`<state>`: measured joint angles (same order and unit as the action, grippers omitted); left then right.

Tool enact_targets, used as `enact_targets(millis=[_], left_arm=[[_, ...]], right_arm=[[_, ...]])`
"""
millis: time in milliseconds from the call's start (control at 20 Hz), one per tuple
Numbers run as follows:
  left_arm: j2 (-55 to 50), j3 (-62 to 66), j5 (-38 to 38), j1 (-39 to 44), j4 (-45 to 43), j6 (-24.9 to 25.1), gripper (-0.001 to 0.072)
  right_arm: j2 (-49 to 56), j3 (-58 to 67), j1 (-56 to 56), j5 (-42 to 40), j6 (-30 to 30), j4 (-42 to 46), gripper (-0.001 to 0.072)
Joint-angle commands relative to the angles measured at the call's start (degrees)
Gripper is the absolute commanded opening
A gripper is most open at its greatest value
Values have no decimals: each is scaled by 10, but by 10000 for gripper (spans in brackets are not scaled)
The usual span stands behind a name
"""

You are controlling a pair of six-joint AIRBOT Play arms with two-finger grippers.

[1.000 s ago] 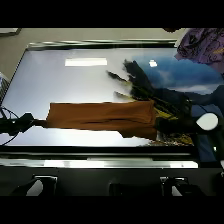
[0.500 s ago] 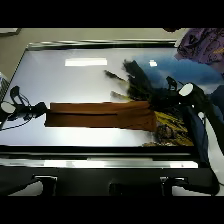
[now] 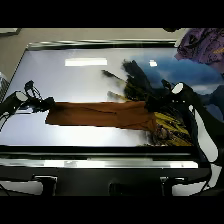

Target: Fold the clothes and pants, and hang the long-sleeved shirts on hangers.

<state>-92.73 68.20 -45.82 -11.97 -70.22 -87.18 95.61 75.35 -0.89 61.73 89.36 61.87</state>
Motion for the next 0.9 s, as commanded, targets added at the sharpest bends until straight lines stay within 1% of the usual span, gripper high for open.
enact_targets(millis=[0,50,150,200,250,350,400,450,500,600,650,850], left_arm=[[-8,40,-59,3,1,2,546],[-5,54,-88,0,1,2,553],[10,73,-135,-11,-1,2,555],[23,73,-150,-17,-3,1,555],[34,73,-162,-22,-10,-5,555],[54,73,-179,-31,-17,-5,555],[62,73,-181,-33,-19,-5,555],[68,73,-182,-34,-19,-5,555],[72,73,-181,-34,-19,-5,555],[74,73,-184,-33,-19,-5,555],[74,73,-184,-33,-19,-10,555],[74,73,-183,-33,-19,-16,555]], right_arm=[[-10,27,0,55,-1,-2,378],[-23,40,0,74,-15,3,382],[-56,53,-6,78,-24,55,439],[-64,53,-21,89,-36,59,467],[-64,50,-45,106,-39,46,480],[-59,25,-106,130,-90,-17,482],[-53,9,-131,141,-116,-50,500],[-47,-11,-152,151,-141,-78,561],[-42,-32,-166,151,-158,-95,602],[-27,-63,-175,145,-193,-125,627],[-16,-72,-175,141,-209,-146,651],[35,-73,-174,122,-243,-207,653]])
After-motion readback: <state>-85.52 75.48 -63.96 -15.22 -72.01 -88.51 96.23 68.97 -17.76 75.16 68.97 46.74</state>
